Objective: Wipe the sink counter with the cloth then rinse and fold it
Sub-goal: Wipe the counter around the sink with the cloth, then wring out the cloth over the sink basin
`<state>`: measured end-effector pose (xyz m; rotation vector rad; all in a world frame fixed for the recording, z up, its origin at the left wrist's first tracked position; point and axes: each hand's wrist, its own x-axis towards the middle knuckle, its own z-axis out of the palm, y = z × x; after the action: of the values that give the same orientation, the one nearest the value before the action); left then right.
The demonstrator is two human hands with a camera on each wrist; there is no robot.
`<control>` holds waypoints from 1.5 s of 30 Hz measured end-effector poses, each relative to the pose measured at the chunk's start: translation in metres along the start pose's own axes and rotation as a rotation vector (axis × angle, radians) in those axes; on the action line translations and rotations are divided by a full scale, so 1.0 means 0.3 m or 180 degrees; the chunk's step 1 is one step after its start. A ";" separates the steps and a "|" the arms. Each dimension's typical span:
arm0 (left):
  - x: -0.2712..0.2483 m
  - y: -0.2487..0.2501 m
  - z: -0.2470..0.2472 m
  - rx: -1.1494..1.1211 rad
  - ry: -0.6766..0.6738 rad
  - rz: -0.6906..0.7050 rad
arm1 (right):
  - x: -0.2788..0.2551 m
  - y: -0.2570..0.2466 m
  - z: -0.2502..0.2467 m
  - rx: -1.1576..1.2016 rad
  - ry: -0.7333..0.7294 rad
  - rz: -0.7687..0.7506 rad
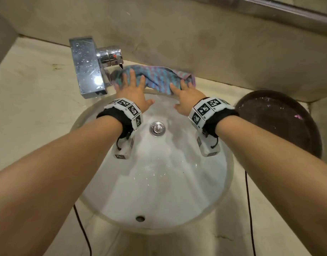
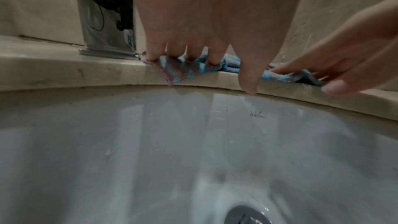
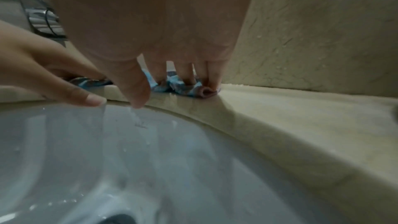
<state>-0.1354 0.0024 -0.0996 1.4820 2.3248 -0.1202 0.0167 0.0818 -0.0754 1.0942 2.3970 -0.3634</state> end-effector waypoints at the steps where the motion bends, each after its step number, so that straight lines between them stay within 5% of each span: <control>1: 0.001 0.009 0.002 0.0015 -0.0008 0.0030 | -0.010 0.020 0.002 -0.0001 0.0002 0.0009; 12: -0.016 0.240 0.024 0.0184 -0.0170 0.0600 | -0.155 0.217 0.025 0.0043 0.0265 0.0264; 21: -0.081 0.260 0.009 -0.0029 0.0048 0.0931 | -0.192 0.220 0.030 0.0278 0.0695 0.0456; 28: -0.119 0.253 -0.043 -0.0534 0.0098 0.0855 | -0.224 0.172 -0.079 0.1273 0.1282 0.0481; 33: -0.146 0.270 -0.108 -0.1008 0.0068 0.0882 | -0.304 0.110 -0.216 0.1843 0.1458 0.0049; 40: -0.195 0.252 -0.204 -0.2114 0.0088 0.0913 | -0.427 0.092 -0.347 0.2067 0.1447 -0.0403; 45: -0.221 0.218 -0.276 -0.2568 -0.0078 0.1017 | -0.479 0.132 -0.394 0.1809 0.1464 -0.0305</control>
<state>-0.0750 -0.0031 0.0093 1.3483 1.7328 0.7798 0.0915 0.0660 0.0987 1.4281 2.8440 -0.9623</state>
